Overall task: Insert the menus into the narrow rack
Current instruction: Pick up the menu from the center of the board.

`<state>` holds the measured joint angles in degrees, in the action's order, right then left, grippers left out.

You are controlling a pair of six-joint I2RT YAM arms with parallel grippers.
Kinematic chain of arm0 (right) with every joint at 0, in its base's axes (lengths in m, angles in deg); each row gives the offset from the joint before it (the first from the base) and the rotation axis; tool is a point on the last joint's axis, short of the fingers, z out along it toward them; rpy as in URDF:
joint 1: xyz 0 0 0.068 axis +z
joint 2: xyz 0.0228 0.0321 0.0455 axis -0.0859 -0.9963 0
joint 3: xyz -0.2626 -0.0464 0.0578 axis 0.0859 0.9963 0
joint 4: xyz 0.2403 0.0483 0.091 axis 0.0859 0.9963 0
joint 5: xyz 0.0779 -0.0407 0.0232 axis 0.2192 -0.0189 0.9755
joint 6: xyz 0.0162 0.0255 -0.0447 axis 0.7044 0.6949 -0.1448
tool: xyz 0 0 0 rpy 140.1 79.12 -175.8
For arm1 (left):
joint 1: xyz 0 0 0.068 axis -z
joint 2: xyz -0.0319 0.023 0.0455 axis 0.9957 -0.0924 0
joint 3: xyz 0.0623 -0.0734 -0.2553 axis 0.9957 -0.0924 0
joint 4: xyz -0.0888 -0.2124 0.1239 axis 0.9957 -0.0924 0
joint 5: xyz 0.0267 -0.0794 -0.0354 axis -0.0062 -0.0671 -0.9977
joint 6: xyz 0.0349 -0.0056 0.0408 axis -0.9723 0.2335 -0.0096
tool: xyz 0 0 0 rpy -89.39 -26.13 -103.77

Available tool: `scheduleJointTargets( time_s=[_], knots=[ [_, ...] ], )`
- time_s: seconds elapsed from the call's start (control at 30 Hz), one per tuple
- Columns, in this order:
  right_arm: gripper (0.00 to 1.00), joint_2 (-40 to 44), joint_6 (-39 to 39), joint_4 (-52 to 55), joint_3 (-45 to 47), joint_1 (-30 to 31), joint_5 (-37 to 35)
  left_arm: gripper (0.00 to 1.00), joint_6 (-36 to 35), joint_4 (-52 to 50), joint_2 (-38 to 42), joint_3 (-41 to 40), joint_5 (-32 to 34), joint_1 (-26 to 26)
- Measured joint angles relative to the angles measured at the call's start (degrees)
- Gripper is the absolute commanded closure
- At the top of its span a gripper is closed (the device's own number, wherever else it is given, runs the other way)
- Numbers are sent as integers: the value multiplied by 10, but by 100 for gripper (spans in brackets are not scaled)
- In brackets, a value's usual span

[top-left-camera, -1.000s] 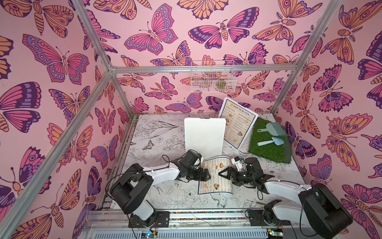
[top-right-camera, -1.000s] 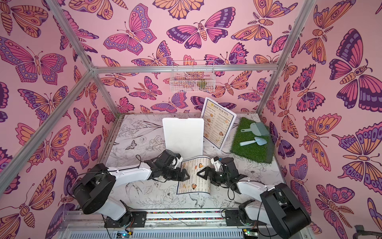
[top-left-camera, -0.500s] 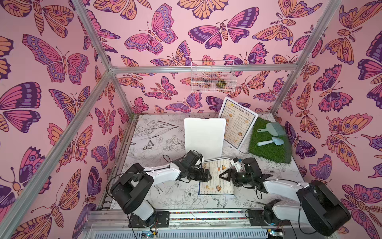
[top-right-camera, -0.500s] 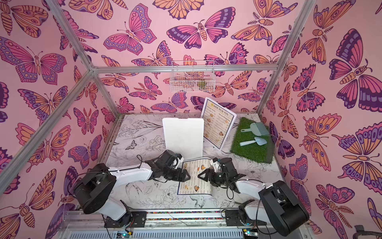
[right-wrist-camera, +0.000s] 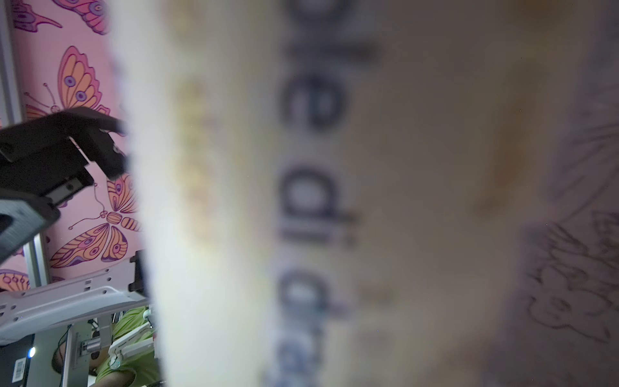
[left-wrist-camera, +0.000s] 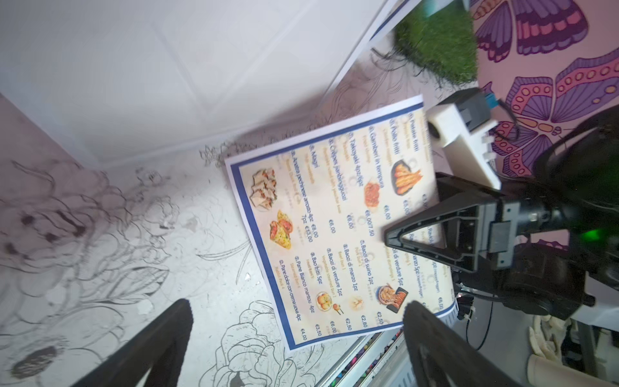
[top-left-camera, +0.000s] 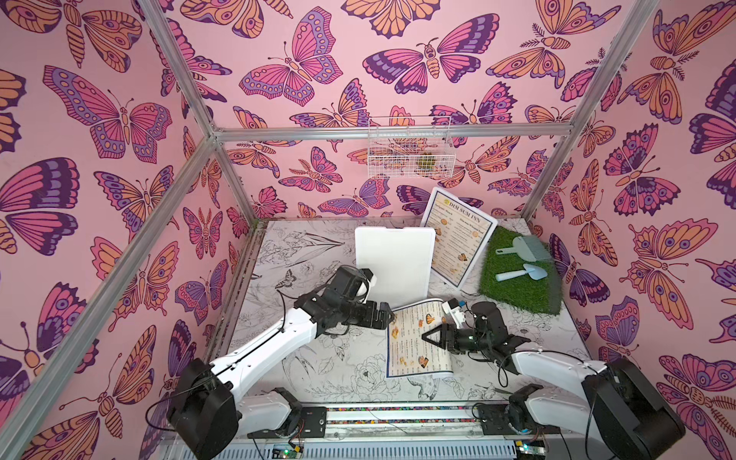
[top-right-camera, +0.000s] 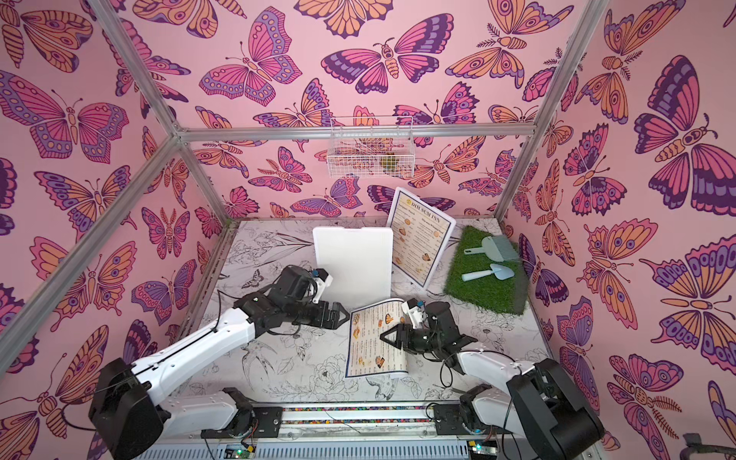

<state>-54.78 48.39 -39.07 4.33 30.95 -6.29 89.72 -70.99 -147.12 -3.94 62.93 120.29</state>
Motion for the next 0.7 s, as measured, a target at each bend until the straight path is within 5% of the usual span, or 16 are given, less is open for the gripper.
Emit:
scheduleJointTargets(
  time_s=[0.37, 0.7],
  knots=[
    [41, 43, -59, 14, -50, 1, 60, 1, -267, -150, -86, 165, -113, -11],
    [41, 40, -106, 36, -103, 11, 117, 1, -367, -166, -145, 256, -217, -30]
  ],
)
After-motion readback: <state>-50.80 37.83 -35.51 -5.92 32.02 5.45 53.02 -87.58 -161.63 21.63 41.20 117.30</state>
